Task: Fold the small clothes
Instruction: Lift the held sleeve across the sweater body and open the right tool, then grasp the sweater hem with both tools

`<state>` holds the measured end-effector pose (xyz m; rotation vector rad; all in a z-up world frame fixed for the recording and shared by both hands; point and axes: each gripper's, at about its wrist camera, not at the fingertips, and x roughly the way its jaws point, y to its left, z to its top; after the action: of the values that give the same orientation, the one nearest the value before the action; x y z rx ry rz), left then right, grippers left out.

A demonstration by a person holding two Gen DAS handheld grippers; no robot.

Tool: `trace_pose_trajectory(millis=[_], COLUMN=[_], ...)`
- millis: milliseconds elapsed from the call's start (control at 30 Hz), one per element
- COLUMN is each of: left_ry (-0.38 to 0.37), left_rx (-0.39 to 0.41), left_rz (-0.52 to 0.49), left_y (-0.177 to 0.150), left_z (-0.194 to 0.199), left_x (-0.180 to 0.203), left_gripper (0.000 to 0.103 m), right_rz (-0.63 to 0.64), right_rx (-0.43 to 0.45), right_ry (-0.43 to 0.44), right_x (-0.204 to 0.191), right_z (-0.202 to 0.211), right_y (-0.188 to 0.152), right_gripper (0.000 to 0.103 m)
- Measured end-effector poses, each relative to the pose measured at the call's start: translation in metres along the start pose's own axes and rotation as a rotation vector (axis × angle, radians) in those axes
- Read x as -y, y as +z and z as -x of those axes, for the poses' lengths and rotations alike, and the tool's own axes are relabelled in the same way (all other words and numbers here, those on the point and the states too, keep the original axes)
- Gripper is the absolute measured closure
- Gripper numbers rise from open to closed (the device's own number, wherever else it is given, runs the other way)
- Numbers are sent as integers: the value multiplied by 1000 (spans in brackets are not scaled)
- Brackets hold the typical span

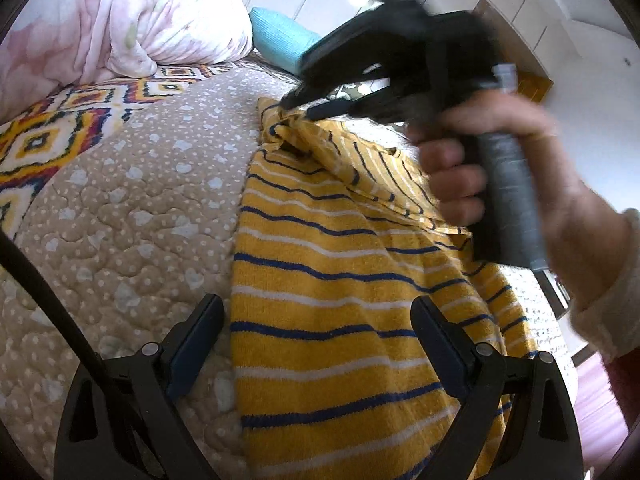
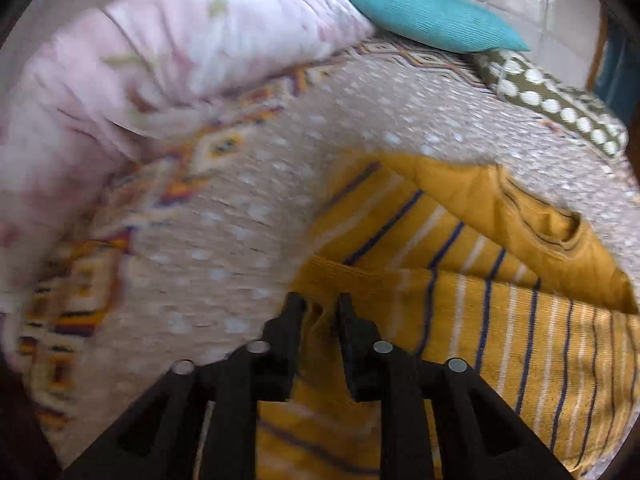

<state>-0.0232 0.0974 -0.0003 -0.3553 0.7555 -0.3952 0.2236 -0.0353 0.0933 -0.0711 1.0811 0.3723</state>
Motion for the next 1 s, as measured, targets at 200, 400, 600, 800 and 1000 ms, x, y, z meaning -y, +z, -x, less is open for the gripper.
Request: trace_pose_trajectory(millis=[200,400,600,800,1000], left_ry=[4,77,-7,-46,-214], left_rx=[3,-29,-99,-149,-219], left_rz=[-12,-65,41,206,277], left_y=[-3,-8,-5,-8,-9], left_z=[2,6,41,51,31], left_x=[3,11,6,-23,-16], left_gripper=[10,10,18,18,18], right_rz=[-20,-114,-322,-497,-512], right_rx=[99,112,72,164,208], right_ry=[6,-255,-239,64,253], right_x=[28,113,175,185,171], right_z=[105,210,250,227,192], right_y=[-35,-161,-302,-367,-367], right_gripper=[54,47,47,47,45])
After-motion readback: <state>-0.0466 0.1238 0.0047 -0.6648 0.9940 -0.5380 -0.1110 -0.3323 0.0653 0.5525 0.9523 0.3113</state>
